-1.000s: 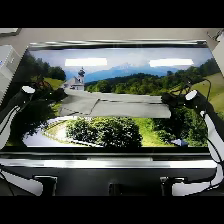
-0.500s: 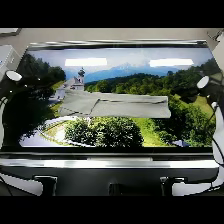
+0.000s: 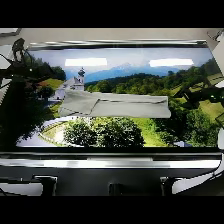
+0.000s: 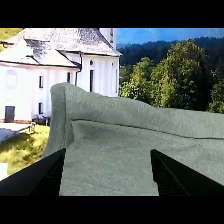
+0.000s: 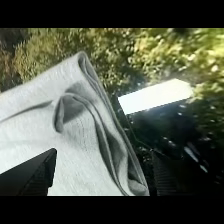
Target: Fold the clothes and pants, and hang the long-sleeved shirts on hangers.
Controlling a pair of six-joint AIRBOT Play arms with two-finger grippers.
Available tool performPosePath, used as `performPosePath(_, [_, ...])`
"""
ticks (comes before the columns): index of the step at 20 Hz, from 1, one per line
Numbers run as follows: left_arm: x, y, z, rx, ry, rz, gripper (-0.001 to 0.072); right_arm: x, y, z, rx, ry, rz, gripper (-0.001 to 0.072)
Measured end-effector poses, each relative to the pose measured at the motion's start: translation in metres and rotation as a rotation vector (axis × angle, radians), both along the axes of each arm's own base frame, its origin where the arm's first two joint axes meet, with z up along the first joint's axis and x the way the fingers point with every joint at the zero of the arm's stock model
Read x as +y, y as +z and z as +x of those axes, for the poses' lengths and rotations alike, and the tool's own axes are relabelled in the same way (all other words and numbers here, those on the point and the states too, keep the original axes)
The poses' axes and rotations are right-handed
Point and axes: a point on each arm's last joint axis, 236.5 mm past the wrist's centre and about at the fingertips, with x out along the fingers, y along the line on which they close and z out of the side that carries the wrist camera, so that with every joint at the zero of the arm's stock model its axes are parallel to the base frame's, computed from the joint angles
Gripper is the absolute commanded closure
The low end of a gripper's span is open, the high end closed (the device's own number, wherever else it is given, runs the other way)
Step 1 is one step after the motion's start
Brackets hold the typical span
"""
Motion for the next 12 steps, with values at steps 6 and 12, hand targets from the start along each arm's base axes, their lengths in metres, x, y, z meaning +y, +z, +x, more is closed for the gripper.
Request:
performPosePath(6, [-0.012,0.000,-0.012,0.040,-0.019,0.007,0.0096,0.021,-0.029,-0.003,0.032,0.067,0.125,0.0007])
performPosePath(12, [-0.014,0.000,-0.014,0.046,-0.021,0.009,0.0097,0.034,-0.041,-0.004,0.042,0.091,0.202,0.0010])
